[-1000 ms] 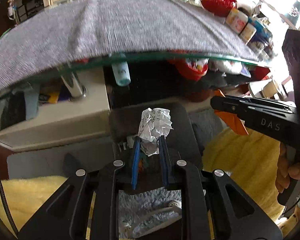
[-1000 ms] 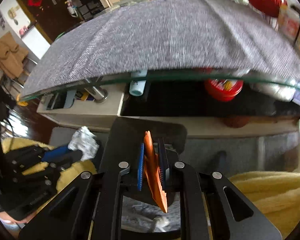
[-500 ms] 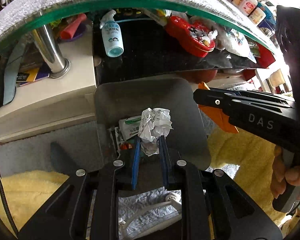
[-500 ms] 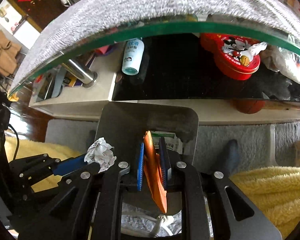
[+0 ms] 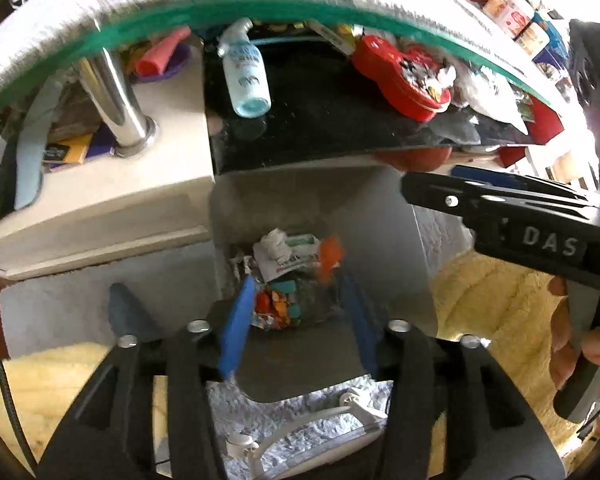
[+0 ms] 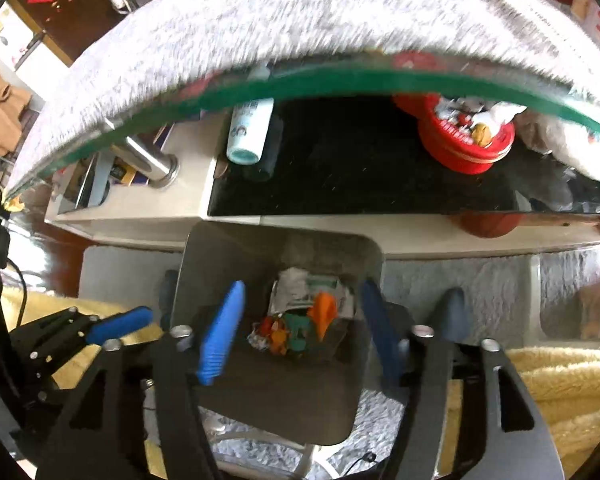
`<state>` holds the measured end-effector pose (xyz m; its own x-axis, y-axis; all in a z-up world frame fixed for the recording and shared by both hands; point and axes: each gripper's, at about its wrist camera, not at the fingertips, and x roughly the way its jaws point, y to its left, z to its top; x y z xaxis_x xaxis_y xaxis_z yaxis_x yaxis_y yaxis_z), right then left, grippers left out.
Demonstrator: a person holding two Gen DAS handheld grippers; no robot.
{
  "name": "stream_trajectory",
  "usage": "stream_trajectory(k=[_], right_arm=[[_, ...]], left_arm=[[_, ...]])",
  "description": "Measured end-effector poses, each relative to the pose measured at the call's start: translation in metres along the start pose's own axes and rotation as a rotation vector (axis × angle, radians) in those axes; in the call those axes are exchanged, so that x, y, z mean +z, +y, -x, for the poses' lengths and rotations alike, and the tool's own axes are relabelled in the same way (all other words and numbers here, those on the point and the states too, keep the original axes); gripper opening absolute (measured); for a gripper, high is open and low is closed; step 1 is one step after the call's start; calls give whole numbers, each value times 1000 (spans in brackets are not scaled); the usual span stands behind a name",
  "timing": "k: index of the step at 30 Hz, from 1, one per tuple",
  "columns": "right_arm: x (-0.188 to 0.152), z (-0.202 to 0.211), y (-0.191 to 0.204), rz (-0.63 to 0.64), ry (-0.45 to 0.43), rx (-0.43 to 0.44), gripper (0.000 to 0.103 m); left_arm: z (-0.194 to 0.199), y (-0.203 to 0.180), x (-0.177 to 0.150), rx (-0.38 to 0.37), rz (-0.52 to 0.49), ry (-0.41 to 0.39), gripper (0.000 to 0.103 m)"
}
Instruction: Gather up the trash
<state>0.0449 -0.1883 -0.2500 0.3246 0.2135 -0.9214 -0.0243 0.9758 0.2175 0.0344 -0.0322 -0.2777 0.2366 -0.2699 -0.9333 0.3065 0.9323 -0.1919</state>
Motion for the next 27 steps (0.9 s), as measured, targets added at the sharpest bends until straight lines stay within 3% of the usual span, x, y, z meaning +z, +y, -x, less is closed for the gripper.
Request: stream_trajectory(k=[3,5,9,18,27], right_arm=[[4,19,-3,7,-56,-23,85],[6,37,-4,23,-110,-69,100],[11,68,-10,34,-191,-134,100],[23,162,-18,11,-404,-224,100],[29,260,-5,36,-653,-233,100]], left_arm=[[15,3,3,57,-12,-43,74],[29,7,7,85,-11,-73,81],[66,8,14,133,-18,-162,95],[163,6,29,223,0,-396,95],[272,-18,36,311,14,-688,95]])
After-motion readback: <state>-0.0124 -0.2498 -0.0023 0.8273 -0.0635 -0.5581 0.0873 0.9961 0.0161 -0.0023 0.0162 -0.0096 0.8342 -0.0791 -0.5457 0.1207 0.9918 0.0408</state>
